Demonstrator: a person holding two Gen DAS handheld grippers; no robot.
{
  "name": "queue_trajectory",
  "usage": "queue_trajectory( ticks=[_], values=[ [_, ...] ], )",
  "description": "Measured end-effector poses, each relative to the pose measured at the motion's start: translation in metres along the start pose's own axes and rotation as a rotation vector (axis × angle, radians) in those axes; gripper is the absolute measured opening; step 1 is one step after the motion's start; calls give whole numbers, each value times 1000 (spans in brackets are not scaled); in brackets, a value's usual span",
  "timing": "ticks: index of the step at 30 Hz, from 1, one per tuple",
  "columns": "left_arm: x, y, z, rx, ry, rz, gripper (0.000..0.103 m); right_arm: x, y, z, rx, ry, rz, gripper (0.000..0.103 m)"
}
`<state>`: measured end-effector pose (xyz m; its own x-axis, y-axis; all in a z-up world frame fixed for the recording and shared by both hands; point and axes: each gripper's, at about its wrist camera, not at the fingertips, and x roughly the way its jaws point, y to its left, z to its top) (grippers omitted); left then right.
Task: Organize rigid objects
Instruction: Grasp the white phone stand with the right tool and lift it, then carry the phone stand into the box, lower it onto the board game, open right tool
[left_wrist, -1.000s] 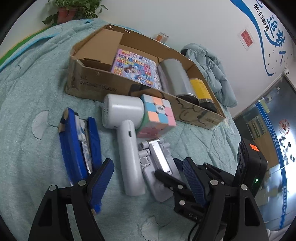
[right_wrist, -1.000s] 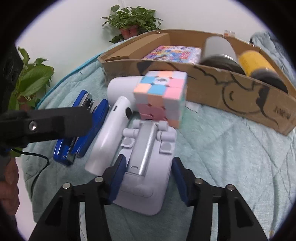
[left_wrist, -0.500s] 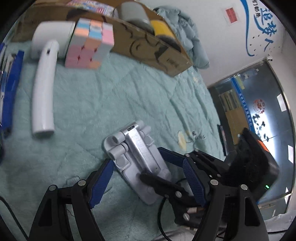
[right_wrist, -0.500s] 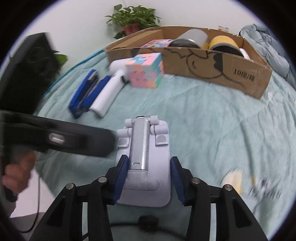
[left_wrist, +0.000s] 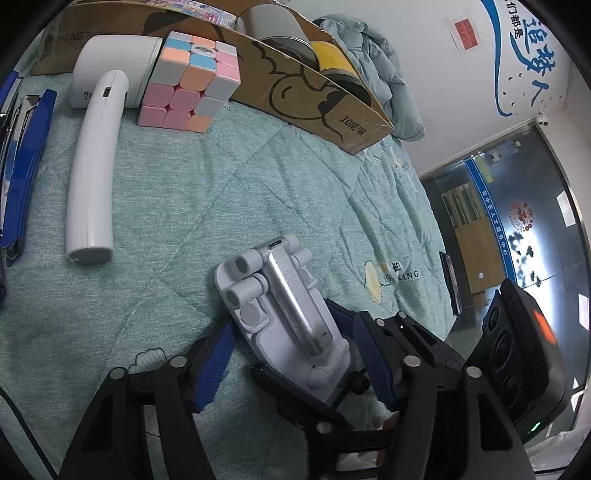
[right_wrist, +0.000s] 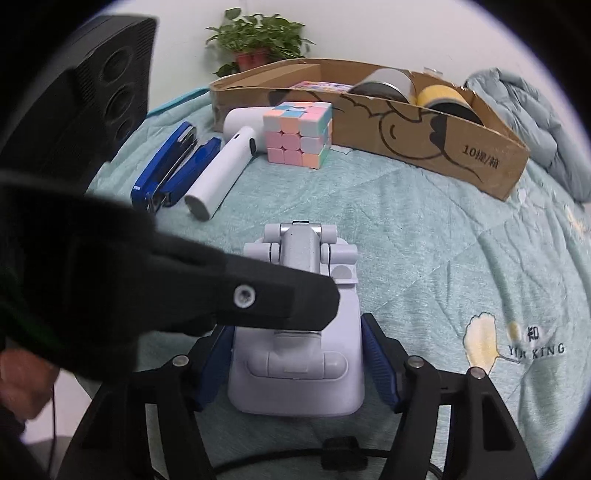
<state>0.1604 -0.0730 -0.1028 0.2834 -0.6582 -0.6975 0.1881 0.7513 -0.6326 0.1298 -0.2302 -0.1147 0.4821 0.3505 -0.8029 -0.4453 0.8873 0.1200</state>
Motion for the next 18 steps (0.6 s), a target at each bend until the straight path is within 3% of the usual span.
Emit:
queue_trajectory(
  ticks=[3, 5, 11, 18],
  values=[
    [0, 3, 1, 10, 0, 16, 43, 1, -9, 9, 124, 29, 115, 65],
    [-1, 6, 2, 6, -5, 3, 37, 4, -9, 13, 156, 41, 129, 65],
    [-18, 7, 8, 35, -70, 3, 36, 4, -1, 26, 167, 18, 137, 65],
    [-59, -3, 35, 107, -175, 9, 35, -11, 15, 56, 107, -110, 115, 65]
  ],
)
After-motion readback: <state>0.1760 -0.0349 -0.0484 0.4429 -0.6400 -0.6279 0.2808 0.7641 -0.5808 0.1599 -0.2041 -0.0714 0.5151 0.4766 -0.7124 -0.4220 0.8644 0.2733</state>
